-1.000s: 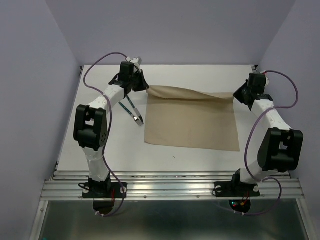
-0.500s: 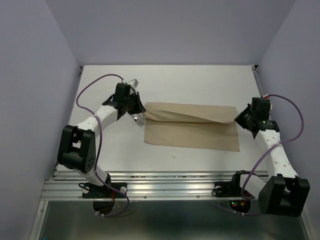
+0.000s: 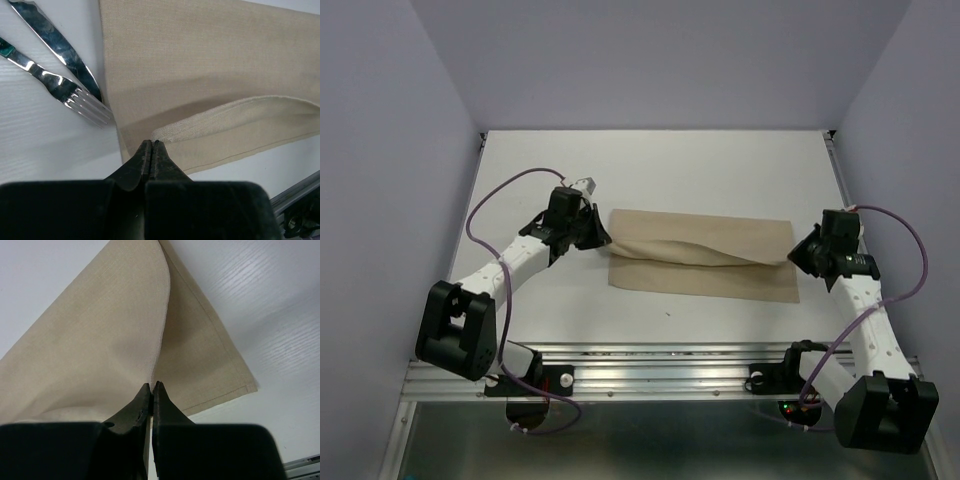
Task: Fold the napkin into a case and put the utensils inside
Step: Fold and flatten the napkin at the center of the board.
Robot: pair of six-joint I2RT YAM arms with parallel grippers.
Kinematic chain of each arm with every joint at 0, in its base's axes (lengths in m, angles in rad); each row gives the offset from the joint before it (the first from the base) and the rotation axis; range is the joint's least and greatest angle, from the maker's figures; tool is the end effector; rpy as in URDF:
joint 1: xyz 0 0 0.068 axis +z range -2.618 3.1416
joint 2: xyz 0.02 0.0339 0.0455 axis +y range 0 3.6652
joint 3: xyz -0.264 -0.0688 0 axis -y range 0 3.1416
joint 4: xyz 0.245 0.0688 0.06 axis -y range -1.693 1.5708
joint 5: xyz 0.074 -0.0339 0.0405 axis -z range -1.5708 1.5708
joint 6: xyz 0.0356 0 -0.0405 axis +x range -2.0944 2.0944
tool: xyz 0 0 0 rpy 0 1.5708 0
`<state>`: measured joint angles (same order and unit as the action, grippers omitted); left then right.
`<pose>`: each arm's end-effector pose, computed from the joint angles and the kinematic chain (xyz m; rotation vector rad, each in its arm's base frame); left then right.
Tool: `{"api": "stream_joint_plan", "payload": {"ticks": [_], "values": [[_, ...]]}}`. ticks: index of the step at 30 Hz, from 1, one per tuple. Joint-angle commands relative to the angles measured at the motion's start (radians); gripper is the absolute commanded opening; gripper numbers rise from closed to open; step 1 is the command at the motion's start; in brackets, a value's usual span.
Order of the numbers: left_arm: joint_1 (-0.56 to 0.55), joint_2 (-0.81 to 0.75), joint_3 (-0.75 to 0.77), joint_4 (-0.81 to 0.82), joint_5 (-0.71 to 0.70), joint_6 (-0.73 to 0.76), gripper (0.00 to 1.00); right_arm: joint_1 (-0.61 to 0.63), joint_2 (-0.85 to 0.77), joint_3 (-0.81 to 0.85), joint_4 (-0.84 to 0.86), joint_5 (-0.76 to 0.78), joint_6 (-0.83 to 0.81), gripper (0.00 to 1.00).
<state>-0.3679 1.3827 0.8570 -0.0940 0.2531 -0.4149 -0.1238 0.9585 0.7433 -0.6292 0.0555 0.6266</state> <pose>0.2776 -0.1166 0.2388 0.0947 2.2581 -0.7083 0.1915 -0.0258 0.2539 0.9105 2.2422 0.1637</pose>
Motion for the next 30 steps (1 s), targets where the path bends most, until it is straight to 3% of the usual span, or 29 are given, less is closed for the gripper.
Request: {"api": "stream_joint_plan", "payload": {"ticks": [1,27,28,30], "values": [[-0.016,-0.048,-0.029,0.016,-0.015,-0.024,0.00,-0.007,-0.032,0.001,-0.017,0.021,0.018,0.01],[-0.054,-0.094,-0.072,0.037,-0.026,-0.050,0.00,-0.007,-0.049,0.061,-0.135,0.141,0.110,0.01],[-0.054,-0.096,-0.079,0.037,-0.025,-0.053,0.00,-0.007,-0.049,0.051,-0.144,0.141,0.119,0.01],[-0.055,-0.099,-0.084,0.034,-0.009,-0.058,0.00,-0.007,-0.055,0.036,-0.152,0.139,0.148,0.12]]}}
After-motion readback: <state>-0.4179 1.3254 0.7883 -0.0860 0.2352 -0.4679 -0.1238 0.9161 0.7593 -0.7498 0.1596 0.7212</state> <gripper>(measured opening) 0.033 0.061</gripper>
